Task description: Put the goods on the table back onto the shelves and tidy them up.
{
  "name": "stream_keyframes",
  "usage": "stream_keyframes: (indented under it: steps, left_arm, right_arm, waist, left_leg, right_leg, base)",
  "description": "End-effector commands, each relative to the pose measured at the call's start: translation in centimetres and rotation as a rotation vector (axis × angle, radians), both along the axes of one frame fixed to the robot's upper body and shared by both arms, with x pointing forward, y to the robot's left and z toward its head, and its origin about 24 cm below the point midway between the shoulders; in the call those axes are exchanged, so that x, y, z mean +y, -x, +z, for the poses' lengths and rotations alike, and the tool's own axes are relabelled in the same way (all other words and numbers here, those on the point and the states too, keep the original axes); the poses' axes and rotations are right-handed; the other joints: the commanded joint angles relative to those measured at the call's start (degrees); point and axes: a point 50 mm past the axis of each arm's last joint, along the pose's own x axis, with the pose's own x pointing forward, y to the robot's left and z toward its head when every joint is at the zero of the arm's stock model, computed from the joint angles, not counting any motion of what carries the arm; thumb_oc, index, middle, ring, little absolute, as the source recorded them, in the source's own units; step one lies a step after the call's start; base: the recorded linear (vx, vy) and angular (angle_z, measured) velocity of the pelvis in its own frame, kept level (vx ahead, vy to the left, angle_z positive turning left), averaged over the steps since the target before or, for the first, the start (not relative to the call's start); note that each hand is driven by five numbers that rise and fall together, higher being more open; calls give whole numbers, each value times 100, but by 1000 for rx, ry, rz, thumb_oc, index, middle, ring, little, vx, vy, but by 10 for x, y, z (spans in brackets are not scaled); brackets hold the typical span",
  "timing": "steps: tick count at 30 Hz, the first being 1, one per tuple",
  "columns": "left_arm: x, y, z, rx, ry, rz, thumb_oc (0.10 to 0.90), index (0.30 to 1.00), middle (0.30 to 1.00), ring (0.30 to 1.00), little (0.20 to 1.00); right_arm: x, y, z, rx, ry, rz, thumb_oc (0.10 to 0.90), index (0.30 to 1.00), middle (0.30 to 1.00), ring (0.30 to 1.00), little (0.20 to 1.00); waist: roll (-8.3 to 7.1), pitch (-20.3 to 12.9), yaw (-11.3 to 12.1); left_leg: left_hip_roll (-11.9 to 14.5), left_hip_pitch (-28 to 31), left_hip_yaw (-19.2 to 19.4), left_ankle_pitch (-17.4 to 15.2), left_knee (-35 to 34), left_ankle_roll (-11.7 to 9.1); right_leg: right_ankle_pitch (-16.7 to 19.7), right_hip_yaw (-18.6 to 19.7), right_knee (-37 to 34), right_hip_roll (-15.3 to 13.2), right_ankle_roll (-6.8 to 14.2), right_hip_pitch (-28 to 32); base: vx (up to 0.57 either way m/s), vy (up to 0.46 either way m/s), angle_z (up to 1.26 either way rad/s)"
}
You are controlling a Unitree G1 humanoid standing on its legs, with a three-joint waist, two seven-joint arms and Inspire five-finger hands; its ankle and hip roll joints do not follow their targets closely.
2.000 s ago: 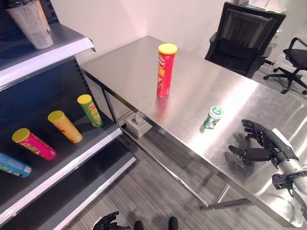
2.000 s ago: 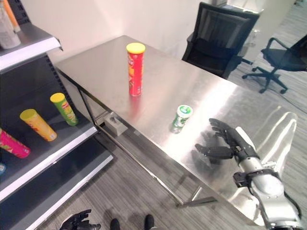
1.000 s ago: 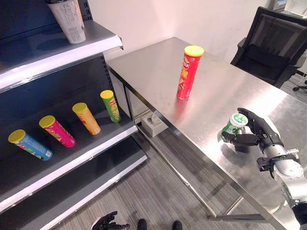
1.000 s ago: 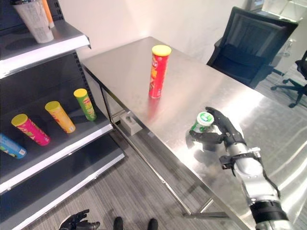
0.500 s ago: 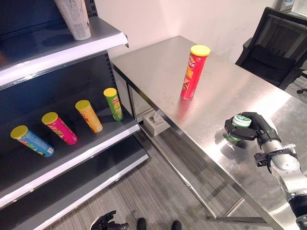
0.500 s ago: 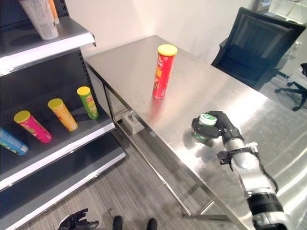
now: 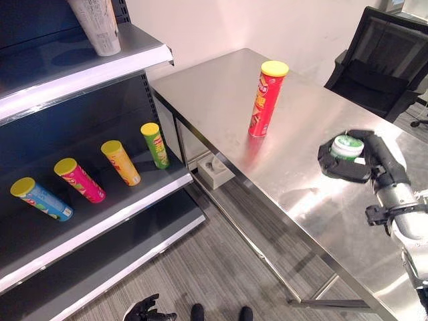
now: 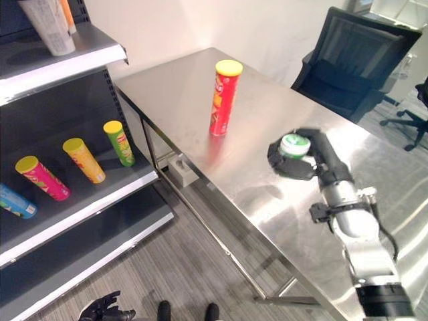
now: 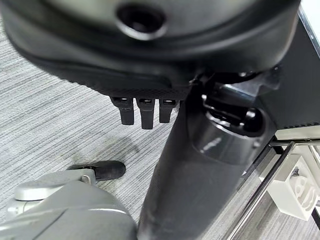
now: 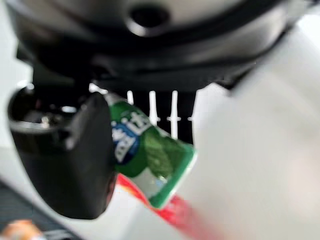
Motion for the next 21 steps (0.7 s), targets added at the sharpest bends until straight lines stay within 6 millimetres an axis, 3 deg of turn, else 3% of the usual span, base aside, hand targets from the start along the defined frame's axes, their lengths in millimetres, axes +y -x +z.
stream_keyframes:
  steps: [1,2,3,6,8,11,14,17,20,21]
  left_arm:
    - [19,-21,11,-57,-73,-66,800,900,900,900,900]
    - [19,-21,11,-57,-73,-66,800,900,900,900,900]
    - [17,-22,11,-59,-70,-71,800,900,900,900,900]
    - [17,-23,11,-63,-72,-73,800,900,900,900,900]
    - [20,-23,13,-63,-80,-57,800,900,900,900,900]
    - [18,-25,12,-60,-76,-81,800,900,900,900,900]
    - [18,-23,11,-54,-75,-84,800,900,900,900,900]
    - [16,-14,7,-25,-71,-56,800,900,900,900,900]
    - [17,-9,5,1,-81,-59,800,900,900,900,900]
    - [23,-9,7,3,-109,-66,800,900,900,900,900]
  right_arm:
    - [24,16,87,-451,-39,169,400,300,300,300,300]
    - [24,16,87,-451,-39,169,400,300,300,300,300]
    - [42,15,97,-505,-85,269,400,300,300,300,300]
    - [67,14,114,-556,-82,390,400,300,300,300,300]
    - [91,16,142,-623,-25,496,400,300,300,300,300]
    - [104,15,155,-636,55,514,400,300,300,300,300]
    - [113,8,158,-628,72,516,400,300,300,300,300]
    - [123,-5,155,-591,55,506,400,300,300,300,300]
    - [127,-11,153,-578,46,497,400,300,300,300,300]
    - [130,-19,157,-581,50,460,400,300,300,300,300]
  waist:
    - [-278,-391,269]
    - [-278,-391,264]
    - [-285,-407,355]
    - [-290,-388,499]
    - [-301,-168,749]
    - [-360,-66,724]
    - [-329,-95,753]
    - [-150,-347,824]
    - [-117,-456,880]
    - [-123,-511,999]
  left_leg:
    - [540,81,88,-269,47,-536]
    - [540,80,85,-269,47,-537]
    - [578,14,-9,-190,47,-603]
    - [654,-107,-183,-28,47,-700]
    - [708,-360,-440,177,160,-818]
    - [959,-730,332,231,618,-764]
    - [1114,-706,569,229,670,-788]
    - [1064,-360,568,204,118,-815]
    - [966,-323,553,156,48,-806]
    - [793,-338,516,91,47,-735]
  right_leg:
    - [-494,138,77,-438,612,340]
    - [-494,135,77,-438,612,341]
    - [-540,78,77,-383,568,363]
    - [-605,-39,77,-282,506,384]
    - [-697,-250,77,-208,420,454]
    - [-650,-721,77,-383,414,444]
    - [-616,-885,77,-444,455,454]
    - [-517,-1210,77,-591,586,535]
    - [-474,-1264,77,-703,635,534]
    - [-396,-1318,77,-888,713,563]
  base:
    - [-18,-33,29]
    - [-51,-76,29]
    - [-75,-116,27]
    - [-110,-157,22]
    - [-216,-174,69]
    - [-150,13,83]
    - [-17,62,106]
    - [90,217,58]
    - [69,174,45]
    - [82,247,37]
